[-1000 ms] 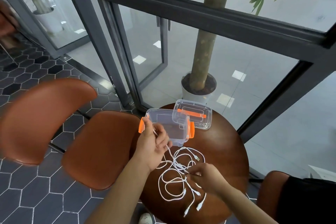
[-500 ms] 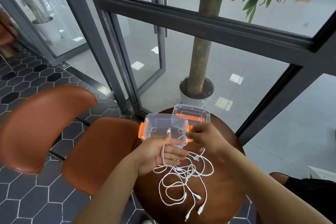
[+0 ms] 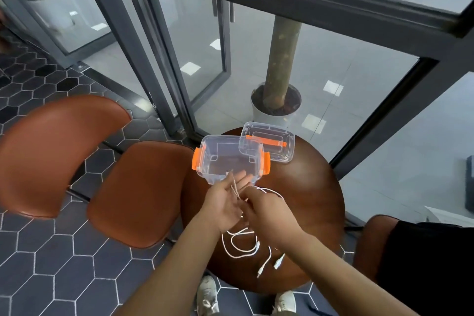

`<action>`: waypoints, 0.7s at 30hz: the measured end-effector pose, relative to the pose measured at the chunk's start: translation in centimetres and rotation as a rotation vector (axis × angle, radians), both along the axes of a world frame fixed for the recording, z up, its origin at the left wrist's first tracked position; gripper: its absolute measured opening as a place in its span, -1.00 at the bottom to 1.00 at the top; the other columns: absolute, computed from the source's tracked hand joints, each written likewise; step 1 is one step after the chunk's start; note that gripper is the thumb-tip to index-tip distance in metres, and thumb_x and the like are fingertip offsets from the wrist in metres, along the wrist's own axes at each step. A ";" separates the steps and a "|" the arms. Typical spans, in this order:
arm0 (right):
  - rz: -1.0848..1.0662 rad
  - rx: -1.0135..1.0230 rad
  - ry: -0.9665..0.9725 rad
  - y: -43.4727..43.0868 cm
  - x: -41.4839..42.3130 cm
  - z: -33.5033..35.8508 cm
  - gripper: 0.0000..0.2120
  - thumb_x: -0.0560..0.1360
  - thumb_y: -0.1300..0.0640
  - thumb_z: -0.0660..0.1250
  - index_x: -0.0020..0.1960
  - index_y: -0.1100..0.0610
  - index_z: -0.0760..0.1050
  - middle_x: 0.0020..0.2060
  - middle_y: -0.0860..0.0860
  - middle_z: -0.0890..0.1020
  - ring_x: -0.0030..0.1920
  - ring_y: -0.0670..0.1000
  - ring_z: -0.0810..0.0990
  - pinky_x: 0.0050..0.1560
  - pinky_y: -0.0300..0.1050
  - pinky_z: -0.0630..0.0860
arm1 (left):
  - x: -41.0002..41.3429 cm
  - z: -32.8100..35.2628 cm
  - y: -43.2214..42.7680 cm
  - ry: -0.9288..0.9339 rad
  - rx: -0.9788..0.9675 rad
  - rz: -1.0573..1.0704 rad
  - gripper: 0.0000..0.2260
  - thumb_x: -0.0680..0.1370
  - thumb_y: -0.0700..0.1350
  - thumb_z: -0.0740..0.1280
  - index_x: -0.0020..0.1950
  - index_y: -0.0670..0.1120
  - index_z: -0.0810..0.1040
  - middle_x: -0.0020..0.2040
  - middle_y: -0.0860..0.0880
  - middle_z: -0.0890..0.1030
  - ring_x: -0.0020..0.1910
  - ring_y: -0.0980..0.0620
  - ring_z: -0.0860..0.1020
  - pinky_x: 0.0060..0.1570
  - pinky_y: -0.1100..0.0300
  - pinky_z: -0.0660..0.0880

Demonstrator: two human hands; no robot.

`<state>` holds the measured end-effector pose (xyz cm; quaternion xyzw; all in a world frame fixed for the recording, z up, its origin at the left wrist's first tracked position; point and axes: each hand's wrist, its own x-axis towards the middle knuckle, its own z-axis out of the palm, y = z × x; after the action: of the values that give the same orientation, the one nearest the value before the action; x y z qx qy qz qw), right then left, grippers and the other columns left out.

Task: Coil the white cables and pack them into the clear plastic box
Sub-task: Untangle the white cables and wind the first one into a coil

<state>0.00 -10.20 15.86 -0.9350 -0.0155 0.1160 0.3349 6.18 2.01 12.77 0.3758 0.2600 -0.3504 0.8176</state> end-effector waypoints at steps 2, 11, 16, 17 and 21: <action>-0.002 -0.016 -0.031 0.3 -1.2 -0.9 -0.83 0.61 -0.04 0.20 0.03 0.05 0.45 -0.22 0.05 0.69 -0.15 0.16 0.65 -0.13 0.10 0.56 | -0.3 0.0 -0.2 -0.024 -0.029 0.017 -0.58 0.70 0.01 0.08 0.41 -0.21 0.46 0.42 -0.19 0.51 0.37 -0.11 0.49 0.36 -0.01 0.37; -0.111 0.315 0.101 -2.9 -2.5 -1.9 -0.68 0.60 0.00 0.36 -0.33 -0.14 0.51 -0.39 0.09 0.67 -0.41 -0.08 0.60 -0.26 -0.25 0.50 | -0.9 1.0 0.2 -0.169 -0.229 0.027 -0.62 0.71 -0.04 0.03 0.43 -0.17 0.42 0.34 -0.24 0.57 0.29 -0.15 0.59 0.30 0.00 0.51; -0.014 0.418 0.236 -4.3 -2.4 -4.3 -0.84 0.59 -0.05 0.37 -0.09 -0.06 0.68 -0.35 0.10 0.67 -0.34 -0.09 0.59 -0.19 -0.13 0.55 | -1.3 1.1 0.4 -0.144 -0.259 0.029 -0.62 0.69 -0.03 0.08 0.19 -0.22 0.61 0.07 -0.18 0.69 0.03 -0.07 0.70 -0.02 0.08 0.66; 0.013 0.375 0.267 -4.8 -2.2 -4.4 -0.82 0.58 -0.08 0.37 -0.08 -0.04 0.68 -0.36 0.06 0.66 -0.34 -0.10 0.58 -0.20 -0.15 0.53 | -1.4 1.0 0.5 -0.142 -0.255 0.010 -0.61 0.68 -0.03 0.10 0.11 -0.21 0.66 0.00 -0.16 0.71 -0.08 -0.02 0.72 -0.13 0.13 0.66; 0.151 0.046 0.431 -7.4 -0.7 -4.9 -0.71 0.55 -0.24 0.33 -0.03 -0.06 0.68 -0.25 0.00 0.73 -0.21 -0.03 0.69 -0.04 -0.10 0.59 | -2.0 1.2 1.4 -0.142 -0.255 -0.088 -0.64 0.60 -0.03 0.17 0.06 -0.23 0.67 -0.15 -0.17 0.71 -0.43 0.05 0.64 -0.41 0.24 0.57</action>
<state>-0.74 -17.55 10.92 -0.8770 -0.0160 0.3372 0.3419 4.19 3.44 13.94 0.3036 0.1380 -0.3886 0.8589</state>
